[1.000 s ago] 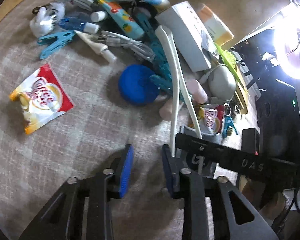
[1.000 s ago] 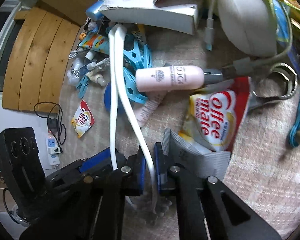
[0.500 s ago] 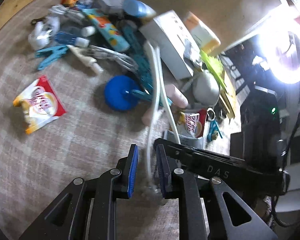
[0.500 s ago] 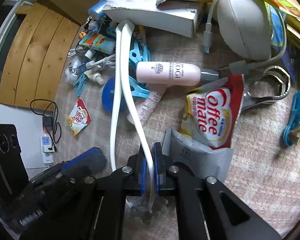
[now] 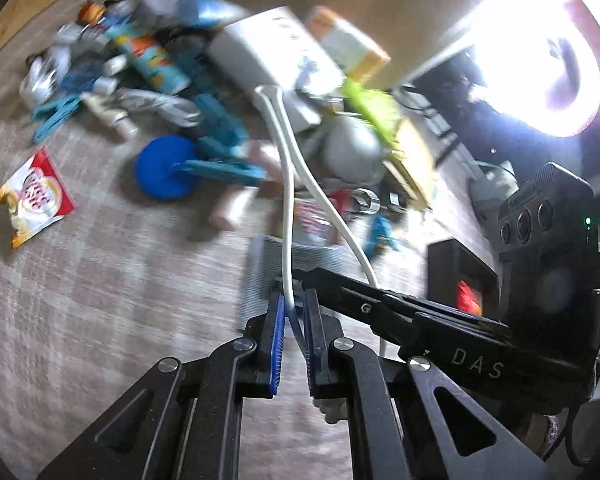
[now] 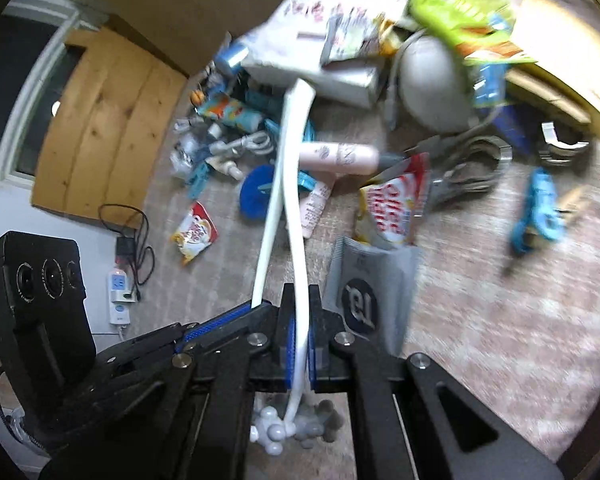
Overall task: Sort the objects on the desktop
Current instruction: 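Carry the white cable to the tray and open the right gripper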
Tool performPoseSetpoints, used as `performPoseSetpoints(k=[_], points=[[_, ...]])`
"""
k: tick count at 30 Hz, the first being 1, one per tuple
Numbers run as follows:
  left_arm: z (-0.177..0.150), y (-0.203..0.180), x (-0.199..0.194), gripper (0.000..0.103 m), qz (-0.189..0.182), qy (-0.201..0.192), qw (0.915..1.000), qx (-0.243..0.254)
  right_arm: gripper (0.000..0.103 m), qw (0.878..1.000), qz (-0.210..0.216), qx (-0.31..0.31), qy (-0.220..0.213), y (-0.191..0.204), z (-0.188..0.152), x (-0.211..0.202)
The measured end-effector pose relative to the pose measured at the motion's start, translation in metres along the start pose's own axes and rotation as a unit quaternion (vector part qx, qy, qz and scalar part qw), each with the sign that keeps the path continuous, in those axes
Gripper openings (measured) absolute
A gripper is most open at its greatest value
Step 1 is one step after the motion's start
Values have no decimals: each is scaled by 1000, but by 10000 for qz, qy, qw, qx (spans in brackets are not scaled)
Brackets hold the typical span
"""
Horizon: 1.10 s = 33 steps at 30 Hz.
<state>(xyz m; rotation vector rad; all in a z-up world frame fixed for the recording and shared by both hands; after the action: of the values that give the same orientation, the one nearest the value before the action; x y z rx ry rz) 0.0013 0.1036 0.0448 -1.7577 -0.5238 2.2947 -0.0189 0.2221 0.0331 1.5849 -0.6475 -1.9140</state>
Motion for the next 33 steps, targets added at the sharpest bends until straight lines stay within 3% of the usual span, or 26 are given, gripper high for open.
performPoseSetpoints(k=[6,13,23,31,33], points=[[-9,-59,-14,7,-214,-112,9984,521,5,9985,-80,16,-534,-9,-11,-58],[-33,-145,-5,7,-544,51,9900,1301,5,9925,-184,444,-1127,-60,-39,-145],[-107,-286,43,7,-965,670,9624,2448,5,9722,-759,1244,-1832,-151,-117,-258],[-149,-348,59,9,-1017,860,9418,3087,5,9552,-1167,1649,-2161,-199,-162,-316],[-149,-353,60,20,-796,711,9425,3168,10,9523,-1354,1610,-2211,-203,-165,-323]])
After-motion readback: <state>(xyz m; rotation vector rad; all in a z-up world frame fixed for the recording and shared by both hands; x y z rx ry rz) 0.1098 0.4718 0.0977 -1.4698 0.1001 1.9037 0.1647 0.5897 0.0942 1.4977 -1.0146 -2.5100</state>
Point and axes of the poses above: each gripper's, at about its wrist camera, not at the fingertips, and x roughly the way its jaws point, y to its left, z to its top, the point moved 3 cm from there along x, roughly the way its jaws point, and after that the axes turned 9 degrees about z, right-handed, at the moved point
